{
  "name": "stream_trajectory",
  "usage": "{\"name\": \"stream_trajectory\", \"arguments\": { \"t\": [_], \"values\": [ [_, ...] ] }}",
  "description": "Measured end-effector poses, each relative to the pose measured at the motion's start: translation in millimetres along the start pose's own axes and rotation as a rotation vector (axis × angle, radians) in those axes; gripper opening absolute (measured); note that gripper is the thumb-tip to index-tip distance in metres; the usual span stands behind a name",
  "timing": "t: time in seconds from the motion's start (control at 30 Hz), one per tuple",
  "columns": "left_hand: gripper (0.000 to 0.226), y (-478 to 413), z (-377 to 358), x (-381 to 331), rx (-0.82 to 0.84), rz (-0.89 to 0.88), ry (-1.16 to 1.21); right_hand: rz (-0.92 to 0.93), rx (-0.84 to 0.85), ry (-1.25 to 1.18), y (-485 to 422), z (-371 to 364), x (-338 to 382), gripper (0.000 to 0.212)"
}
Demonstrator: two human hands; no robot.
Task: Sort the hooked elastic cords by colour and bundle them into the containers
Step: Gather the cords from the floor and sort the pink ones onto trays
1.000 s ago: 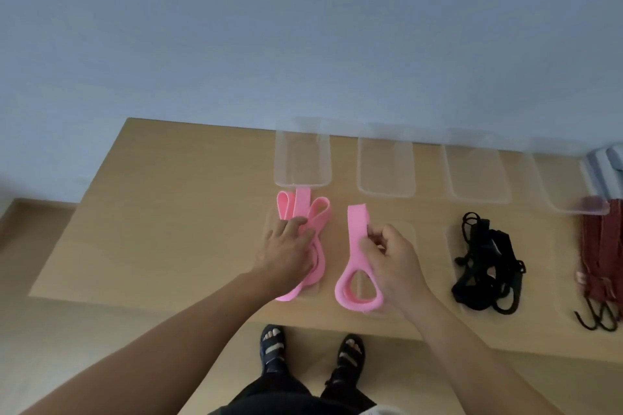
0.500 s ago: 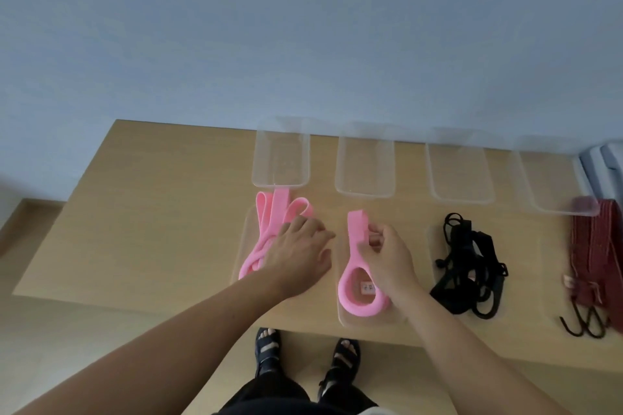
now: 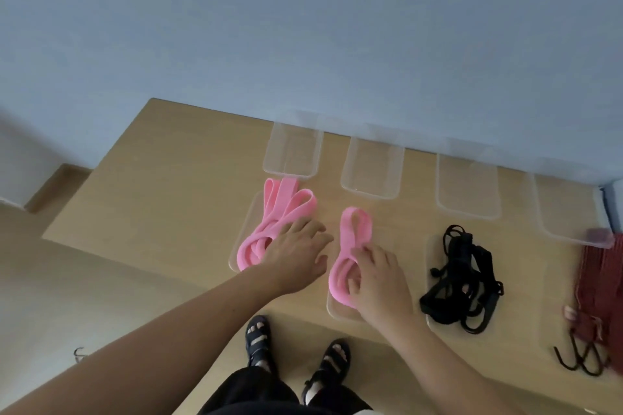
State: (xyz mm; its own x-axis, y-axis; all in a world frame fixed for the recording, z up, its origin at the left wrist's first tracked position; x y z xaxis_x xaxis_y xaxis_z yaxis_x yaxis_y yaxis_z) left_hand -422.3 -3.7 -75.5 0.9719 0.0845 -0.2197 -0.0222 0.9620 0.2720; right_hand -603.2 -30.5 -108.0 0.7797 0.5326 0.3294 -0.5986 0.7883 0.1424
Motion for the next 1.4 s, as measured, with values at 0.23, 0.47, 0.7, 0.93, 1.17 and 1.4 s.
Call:
{"name": "stream_trajectory", "arguments": {
  "t": [0.23,0.47,0.7,0.93,1.17,1.4],
  "values": [
    [0.045,36.9,4.2,26.4,-0.044,0.137,0.013,-0.035,-0.022,0.107,-10.0,9.2,14.8,0.039],
    [0.045,113.2,19.6,70.8,-0.174,0.29,0.294,0.146,0.047,-0.093,-6.9,25.6,103.6,0.043],
    [0.041,260.6,12.6,140.0,-0.335,0.593,0.589,0.422,0.168,-0.2,24.8,1.5,256.7,0.046],
    [0.039,429.5,-19.9,208.0,-0.509,0.925,0.668,0.711,0.306,-0.162,69.4,-40.4,408.5,0.049],
    [0.033,553.5,-70.4,247.8,-0.65,1.252,0.756,0.945,0.485,-0.091,95.7,-93.9,518.9,0.051],
    [0.035,604.9,-91.5,296.7,-0.638,1.424,0.752,1.107,0.621,-0.025,83.4,-155.0,607.5,0.052]
  ]
}}
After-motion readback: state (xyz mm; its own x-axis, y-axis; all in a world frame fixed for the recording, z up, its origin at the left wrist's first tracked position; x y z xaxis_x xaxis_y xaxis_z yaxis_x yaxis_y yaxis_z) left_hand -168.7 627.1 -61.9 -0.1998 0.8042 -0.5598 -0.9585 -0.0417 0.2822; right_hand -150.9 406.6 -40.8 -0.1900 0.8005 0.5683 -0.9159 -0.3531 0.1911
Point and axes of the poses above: each hand's wrist, its own y-axis away from the middle knuckle, its own z-axis out of the back of the hand, x = y × z, the point moved 1 cm from there along -y, towards the middle knuckle, and after that the axes turned 5 degrees about z, right-handed, at the moved point
